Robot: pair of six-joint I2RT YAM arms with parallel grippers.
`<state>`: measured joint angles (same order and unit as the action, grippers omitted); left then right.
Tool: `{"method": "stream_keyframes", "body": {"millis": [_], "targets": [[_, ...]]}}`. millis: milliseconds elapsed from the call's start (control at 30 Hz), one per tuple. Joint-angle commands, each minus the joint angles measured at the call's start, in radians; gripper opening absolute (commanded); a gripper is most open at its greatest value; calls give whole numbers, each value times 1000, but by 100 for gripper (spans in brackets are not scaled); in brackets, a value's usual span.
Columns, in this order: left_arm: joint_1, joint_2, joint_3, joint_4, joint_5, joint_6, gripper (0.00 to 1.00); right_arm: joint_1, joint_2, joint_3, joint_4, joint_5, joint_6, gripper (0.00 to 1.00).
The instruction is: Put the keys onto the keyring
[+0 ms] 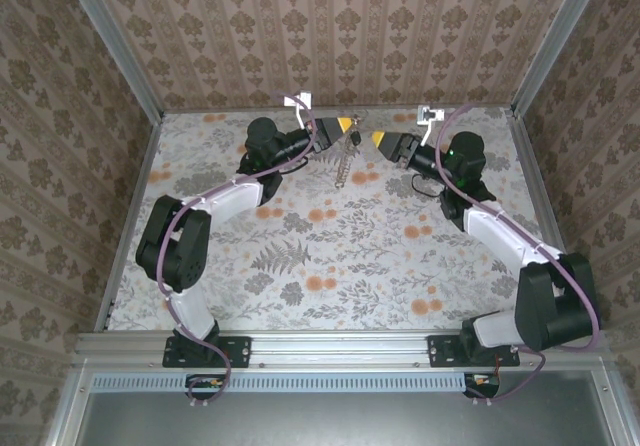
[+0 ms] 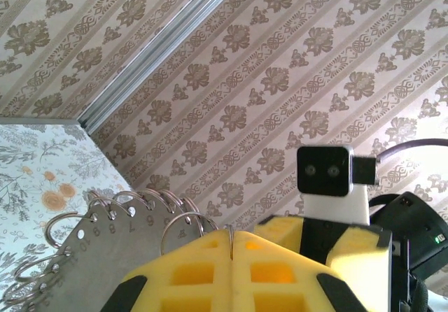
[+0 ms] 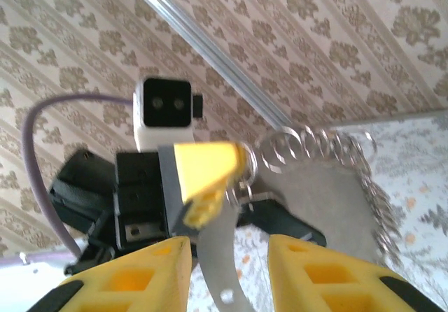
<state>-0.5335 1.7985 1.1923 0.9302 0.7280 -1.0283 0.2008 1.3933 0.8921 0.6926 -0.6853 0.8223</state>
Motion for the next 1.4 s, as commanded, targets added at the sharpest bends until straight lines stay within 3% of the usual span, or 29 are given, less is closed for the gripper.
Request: {"method": "stream_keyframes", "body": {"millis": [0, 367, 1067, 1267, 1367], "targets": [[1, 10, 27, 82, 20, -28, 0, 9, 69, 61, 125, 17, 92, 35], [-2, 15, 36, 98, 31, -44, 0, 55, 206, 136, 209, 21, 137, 23], [-11, 21, 39, 108, 34, -46, 0, 75, 235, 126, 245, 38, 144, 15], [-11, 21, 38, 116, 37, -50, 0, 70, 239, 134, 248, 29, 150, 1], [-13, 21, 37, 116, 37, -52, 0, 69, 248, 133, 274, 23, 166, 0]]}}
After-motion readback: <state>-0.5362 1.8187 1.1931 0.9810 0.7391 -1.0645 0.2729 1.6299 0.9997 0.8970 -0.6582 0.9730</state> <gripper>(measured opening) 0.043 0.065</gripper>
